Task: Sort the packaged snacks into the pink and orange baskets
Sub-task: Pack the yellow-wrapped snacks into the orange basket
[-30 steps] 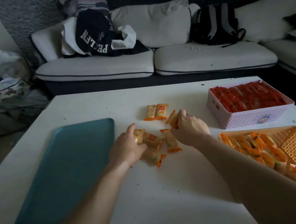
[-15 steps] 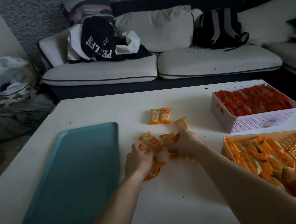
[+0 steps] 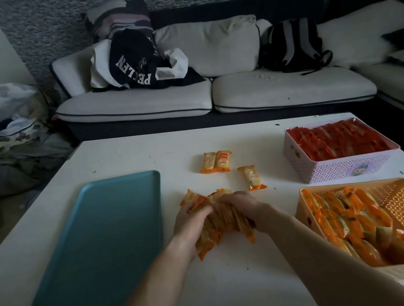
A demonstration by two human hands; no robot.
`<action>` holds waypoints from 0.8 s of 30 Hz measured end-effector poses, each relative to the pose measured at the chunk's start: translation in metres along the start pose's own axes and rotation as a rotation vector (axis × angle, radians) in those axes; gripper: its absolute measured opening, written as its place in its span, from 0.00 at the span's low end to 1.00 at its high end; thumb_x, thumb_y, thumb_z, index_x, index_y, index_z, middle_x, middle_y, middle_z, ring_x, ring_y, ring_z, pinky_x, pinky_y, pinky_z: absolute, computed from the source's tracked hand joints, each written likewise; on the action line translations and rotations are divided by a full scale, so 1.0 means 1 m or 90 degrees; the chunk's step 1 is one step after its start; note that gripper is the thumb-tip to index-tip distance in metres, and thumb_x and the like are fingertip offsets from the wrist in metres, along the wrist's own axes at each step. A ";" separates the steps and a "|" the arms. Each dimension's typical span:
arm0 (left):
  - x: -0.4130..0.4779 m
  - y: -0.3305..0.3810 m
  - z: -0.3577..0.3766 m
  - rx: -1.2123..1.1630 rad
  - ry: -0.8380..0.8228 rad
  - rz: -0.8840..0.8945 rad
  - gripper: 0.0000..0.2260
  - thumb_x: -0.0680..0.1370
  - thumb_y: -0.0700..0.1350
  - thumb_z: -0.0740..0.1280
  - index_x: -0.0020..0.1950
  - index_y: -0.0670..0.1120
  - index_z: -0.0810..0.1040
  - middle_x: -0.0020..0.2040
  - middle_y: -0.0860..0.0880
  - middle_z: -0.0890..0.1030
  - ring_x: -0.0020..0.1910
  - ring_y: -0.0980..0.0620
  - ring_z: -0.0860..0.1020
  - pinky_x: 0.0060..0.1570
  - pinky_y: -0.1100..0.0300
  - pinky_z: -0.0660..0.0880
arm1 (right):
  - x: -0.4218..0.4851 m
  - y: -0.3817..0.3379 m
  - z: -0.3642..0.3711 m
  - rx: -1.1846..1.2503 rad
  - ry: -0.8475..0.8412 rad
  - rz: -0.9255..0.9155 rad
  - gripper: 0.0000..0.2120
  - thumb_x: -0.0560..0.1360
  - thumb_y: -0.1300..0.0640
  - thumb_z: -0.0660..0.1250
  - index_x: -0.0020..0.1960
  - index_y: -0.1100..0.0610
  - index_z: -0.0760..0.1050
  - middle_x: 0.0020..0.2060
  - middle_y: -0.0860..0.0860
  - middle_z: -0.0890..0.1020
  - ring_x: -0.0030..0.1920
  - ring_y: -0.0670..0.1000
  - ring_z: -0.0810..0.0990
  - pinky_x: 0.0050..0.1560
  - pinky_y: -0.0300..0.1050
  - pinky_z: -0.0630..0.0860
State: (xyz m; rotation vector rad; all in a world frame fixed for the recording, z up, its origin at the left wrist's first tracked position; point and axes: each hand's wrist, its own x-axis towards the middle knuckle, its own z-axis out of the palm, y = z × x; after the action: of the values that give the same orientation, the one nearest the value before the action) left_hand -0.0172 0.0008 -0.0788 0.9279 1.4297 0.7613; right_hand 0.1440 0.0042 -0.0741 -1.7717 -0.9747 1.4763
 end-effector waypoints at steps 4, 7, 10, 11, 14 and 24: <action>-0.003 -0.006 0.002 0.004 0.013 0.009 0.35 0.57 0.57 0.77 0.65 0.56 0.80 0.57 0.49 0.86 0.55 0.47 0.84 0.59 0.47 0.80 | -0.015 0.004 0.008 0.016 0.007 -0.031 0.26 0.67 0.41 0.79 0.55 0.57 0.79 0.46 0.54 0.85 0.46 0.53 0.86 0.42 0.44 0.84; -0.019 0.000 0.006 0.009 0.047 0.013 0.35 0.59 0.55 0.75 0.67 0.54 0.77 0.57 0.47 0.84 0.54 0.46 0.83 0.59 0.47 0.80 | -0.025 0.007 0.007 0.062 0.009 -0.069 0.22 0.67 0.46 0.81 0.56 0.56 0.83 0.46 0.53 0.87 0.46 0.52 0.87 0.42 0.43 0.84; -0.039 0.007 0.014 0.009 0.072 0.037 0.33 0.62 0.54 0.74 0.67 0.52 0.76 0.55 0.48 0.84 0.52 0.46 0.83 0.57 0.48 0.81 | -0.041 0.005 0.002 0.082 0.015 -0.090 0.19 0.67 0.48 0.81 0.53 0.55 0.84 0.46 0.53 0.87 0.47 0.52 0.87 0.47 0.46 0.84; -0.044 0.009 0.019 0.017 0.077 0.054 0.31 0.63 0.54 0.74 0.66 0.53 0.76 0.54 0.48 0.84 0.51 0.47 0.83 0.56 0.49 0.81 | -0.048 0.003 -0.001 0.076 0.026 -0.113 0.17 0.68 0.49 0.80 0.53 0.55 0.84 0.45 0.53 0.87 0.47 0.51 0.87 0.44 0.43 0.84; -0.060 0.017 0.033 0.035 0.088 0.100 0.27 0.65 0.55 0.75 0.63 0.55 0.75 0.53 0.50 0.84 0.50 0.49 0.83 0.55 0.49 0.82 | -0.073 -0.006 -0.016 0.048 0.082 -0.170 0.14 0.71 0.49 0.78 0.53 0.55 0.83 0.44 0.51 0.86 0.44 0.48 0.85 0.38 0.38 0.82; -0.113 0.073 0.204 0.013 -0.025 0.196 0.19 0.74 0.52 0.74 0.63 0.54 0.75 0.56 0.49 0.82 0.51 0.48 0.81 0.53 0.53 0.80 | -0.151 0.000 -0.180 0.005 0.351 -0.265 0.06 0.74 0.49 0.73 0.47 0.51 0.82 0.36 0.46 0.85 0.34 0.42 0.84 0.35 0.36 0.80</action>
State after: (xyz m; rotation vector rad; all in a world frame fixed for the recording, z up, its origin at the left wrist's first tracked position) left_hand 0.1904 -0.0790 0.0228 1.1897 1.2768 0.9506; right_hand 0.3062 -0.1249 0.0364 -1.7006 -0.9582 0.6796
